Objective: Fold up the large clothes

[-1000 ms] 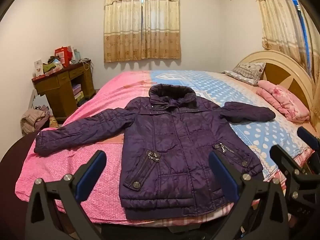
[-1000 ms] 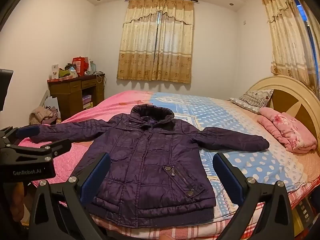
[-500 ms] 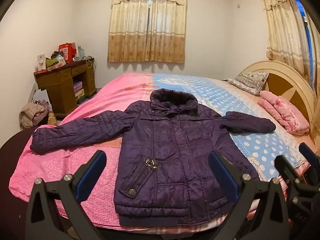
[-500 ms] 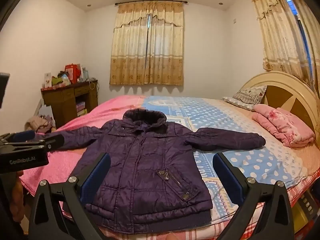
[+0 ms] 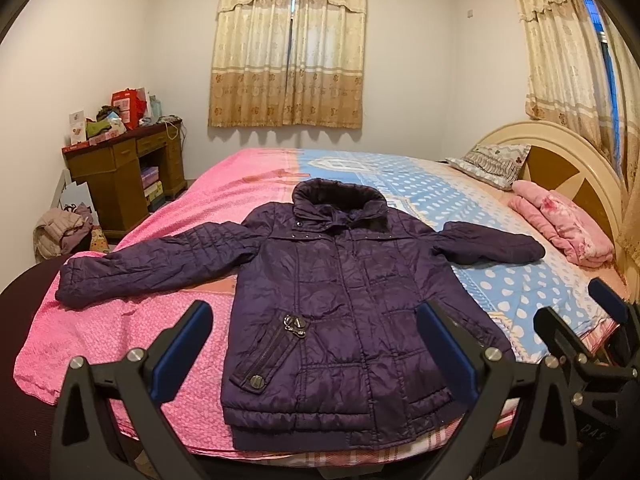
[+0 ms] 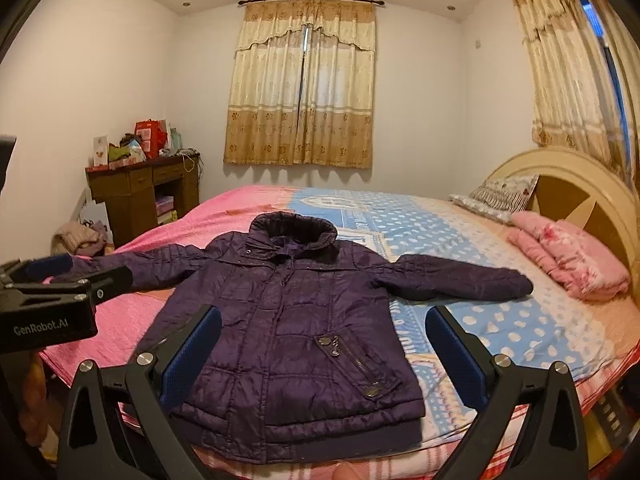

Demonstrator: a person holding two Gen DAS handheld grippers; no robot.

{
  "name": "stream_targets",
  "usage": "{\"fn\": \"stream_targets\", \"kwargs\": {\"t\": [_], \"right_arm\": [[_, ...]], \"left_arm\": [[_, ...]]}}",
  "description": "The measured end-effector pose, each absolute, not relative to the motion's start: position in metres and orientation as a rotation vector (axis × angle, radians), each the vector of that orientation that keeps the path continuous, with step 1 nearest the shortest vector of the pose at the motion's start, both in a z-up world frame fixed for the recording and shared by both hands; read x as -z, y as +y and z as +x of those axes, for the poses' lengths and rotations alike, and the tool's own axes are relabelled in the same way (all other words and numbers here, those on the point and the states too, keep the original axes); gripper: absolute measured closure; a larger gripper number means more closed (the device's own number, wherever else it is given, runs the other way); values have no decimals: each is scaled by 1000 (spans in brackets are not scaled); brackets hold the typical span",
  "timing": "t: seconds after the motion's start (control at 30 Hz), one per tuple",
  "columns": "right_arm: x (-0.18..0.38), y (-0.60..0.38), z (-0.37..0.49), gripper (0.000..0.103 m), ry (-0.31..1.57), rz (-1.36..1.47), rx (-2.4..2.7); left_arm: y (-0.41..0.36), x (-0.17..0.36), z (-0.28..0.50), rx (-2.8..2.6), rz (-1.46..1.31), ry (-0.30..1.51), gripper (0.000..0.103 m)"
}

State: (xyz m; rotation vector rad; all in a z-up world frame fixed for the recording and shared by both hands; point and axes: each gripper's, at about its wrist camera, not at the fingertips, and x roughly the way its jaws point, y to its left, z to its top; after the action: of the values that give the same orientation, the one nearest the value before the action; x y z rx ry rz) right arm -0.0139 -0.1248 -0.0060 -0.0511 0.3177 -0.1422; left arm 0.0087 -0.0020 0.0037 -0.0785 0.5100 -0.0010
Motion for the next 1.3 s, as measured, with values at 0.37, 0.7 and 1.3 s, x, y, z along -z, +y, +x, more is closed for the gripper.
{"fn": "stream_targets", "kwargs": {"t": [0.37,0.7,1.3], "right_arm": [[6,-128,-16,1,318,-32,137],[5,-127,-16,1,318,-33,135],[8,-125,-15,1,333,-25,116]], "left_arm": [[2,-2,8,-17,-108,513,0],[7,-1,10,-18,-113,516,0],[10,2,11,-25,-114,526,0]]}}
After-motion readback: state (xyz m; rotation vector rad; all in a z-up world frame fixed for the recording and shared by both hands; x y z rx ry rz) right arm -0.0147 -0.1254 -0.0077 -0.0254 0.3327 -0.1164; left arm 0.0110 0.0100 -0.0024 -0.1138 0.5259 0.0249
